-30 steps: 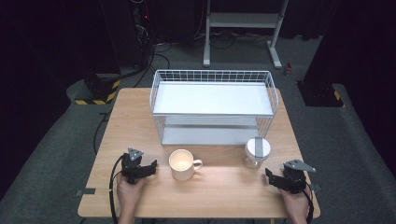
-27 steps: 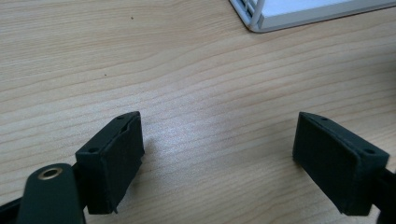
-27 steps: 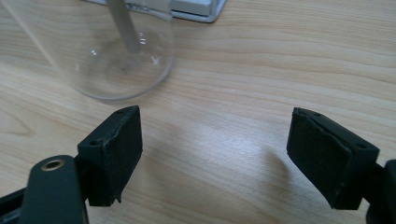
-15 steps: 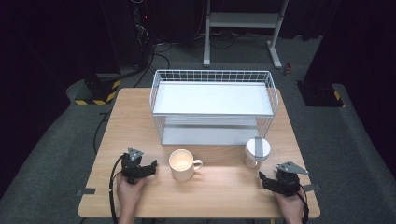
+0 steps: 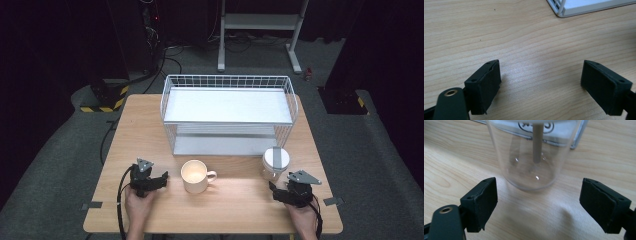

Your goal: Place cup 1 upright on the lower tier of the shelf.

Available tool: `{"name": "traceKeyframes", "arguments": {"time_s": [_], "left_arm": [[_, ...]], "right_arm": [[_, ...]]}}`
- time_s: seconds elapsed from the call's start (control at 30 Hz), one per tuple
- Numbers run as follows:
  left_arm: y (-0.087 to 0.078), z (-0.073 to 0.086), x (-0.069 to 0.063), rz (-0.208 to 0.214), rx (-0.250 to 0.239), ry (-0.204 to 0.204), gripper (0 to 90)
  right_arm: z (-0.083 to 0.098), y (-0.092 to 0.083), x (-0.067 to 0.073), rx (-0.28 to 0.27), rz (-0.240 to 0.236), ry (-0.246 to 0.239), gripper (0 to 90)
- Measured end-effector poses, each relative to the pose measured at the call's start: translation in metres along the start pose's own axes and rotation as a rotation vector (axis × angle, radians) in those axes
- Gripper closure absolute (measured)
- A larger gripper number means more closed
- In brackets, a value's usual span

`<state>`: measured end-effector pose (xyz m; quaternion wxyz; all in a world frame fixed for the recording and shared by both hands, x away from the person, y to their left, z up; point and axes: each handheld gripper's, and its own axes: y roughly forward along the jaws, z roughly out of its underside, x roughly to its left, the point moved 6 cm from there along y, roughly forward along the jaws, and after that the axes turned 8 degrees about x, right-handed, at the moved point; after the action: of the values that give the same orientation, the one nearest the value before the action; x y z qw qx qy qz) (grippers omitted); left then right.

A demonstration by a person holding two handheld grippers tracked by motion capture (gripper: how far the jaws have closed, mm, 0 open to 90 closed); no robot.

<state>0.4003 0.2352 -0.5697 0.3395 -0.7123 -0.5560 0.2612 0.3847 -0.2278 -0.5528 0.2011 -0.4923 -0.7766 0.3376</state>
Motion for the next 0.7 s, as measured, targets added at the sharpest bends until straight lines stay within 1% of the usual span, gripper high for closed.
{"name": "traceKeyframes", "arguments": {"time_s": [0.07,0.1,0.23,0.33,0.47,0.57,0.7], "left_arm": [[0.0,0.0,0.0,0.0,0.0,0.0,16.7],[0.0,0.0,0.0,0.0,0.0,0.0,16.7],[0.0,0.0,0.0,0.0,0.0,0.0,16.7],[0.0,0.0,0.0,0.0,0.0,0.0,16.7],[0.0,0.0,0.0,0.0,0.0,0.0,16.7],[0.0,0.0,0.0,0.0,0.0,-0.001,16.7],[0.0,0.0,0.0,0.0,0.001,-0.001,16.7]], "right_arm": [[-0.001,0.0,0.001,-0.001,-0.002,0.005,14.4],[-0.005,0.0,0.002,-0.01,-0.008,0.013,14.1],[-0.011,0.0,0.003,-0.023,-0.009,-0.003,14.1],[-0.014,0.001,0.003,-0.03,-0.009,0.004,14.0],[-0.019,0.002,0.004,-0.039,-0.007,-0.006,14.0],[-0.022,0.003,0.004,-0.041,-0.01,0.009,14.0],[-0.026,0.004,0.004,-0.05,-0.002,0.001,14.0]]}}
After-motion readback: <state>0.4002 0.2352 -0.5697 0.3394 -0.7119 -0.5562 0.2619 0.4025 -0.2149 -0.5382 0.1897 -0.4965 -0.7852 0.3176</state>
